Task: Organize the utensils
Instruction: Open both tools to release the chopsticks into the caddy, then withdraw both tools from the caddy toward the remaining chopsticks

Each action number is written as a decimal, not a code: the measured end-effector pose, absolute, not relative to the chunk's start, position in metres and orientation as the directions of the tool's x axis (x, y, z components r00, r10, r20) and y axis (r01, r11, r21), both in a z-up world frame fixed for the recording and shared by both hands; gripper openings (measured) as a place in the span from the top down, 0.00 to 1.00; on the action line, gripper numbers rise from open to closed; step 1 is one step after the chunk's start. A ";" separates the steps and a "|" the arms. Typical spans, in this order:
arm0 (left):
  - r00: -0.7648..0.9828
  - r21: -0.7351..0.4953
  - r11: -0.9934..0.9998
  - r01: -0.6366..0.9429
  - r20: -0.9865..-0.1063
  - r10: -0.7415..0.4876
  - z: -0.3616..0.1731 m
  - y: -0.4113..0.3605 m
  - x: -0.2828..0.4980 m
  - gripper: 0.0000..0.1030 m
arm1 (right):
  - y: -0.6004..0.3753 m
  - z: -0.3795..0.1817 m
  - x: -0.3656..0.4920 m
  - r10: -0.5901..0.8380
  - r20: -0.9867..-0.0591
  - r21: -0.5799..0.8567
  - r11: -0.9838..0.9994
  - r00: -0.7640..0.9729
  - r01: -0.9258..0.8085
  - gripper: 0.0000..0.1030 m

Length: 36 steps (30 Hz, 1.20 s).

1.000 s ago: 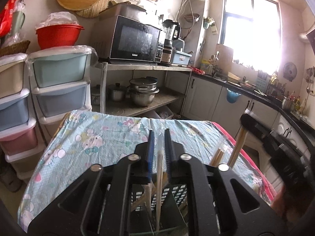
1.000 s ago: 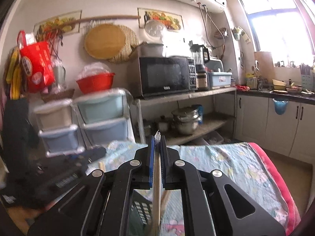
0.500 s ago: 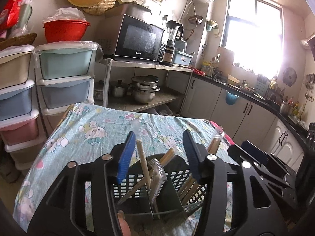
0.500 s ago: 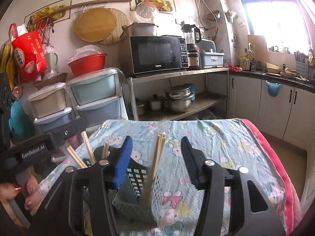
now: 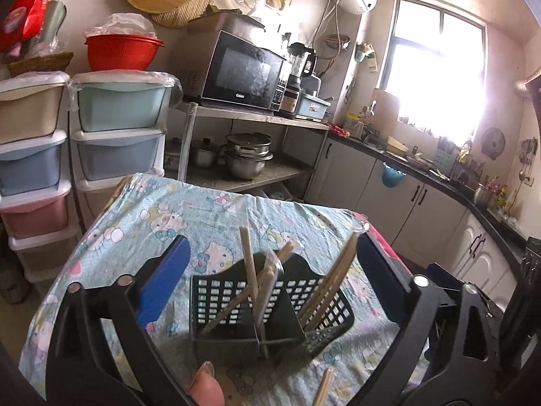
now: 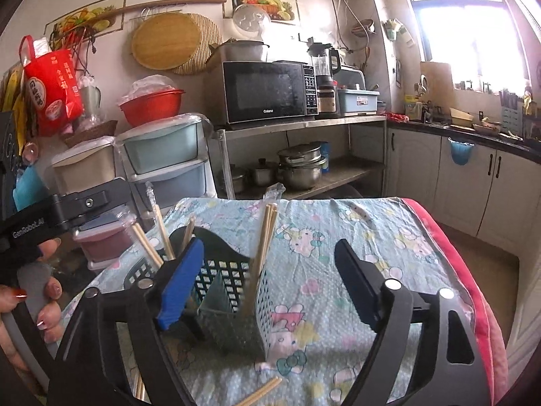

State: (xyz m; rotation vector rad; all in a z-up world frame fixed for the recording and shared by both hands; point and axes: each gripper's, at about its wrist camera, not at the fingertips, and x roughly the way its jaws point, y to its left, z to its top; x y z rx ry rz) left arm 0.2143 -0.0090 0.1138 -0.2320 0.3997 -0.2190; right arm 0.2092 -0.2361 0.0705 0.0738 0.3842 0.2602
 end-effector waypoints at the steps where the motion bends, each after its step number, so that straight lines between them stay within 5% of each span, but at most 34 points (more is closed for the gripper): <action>1: 0.899 -0.265 0.950 0.164 -0.357 -0.255 0.113 -0.009 0.212 0.11 | -0.237 0.070 0.206 0.263 -0.361 0.118 0.965 0.895 -0.236 0.22; 36: 0.861 -0.291 0.943 0.161 -0.425 -0.278 0.075 -0.007 0.155 0.10 | -0.247 0.039 0.150 0.266 -0.439 0.099 0.964 0.858 -0.248 0.18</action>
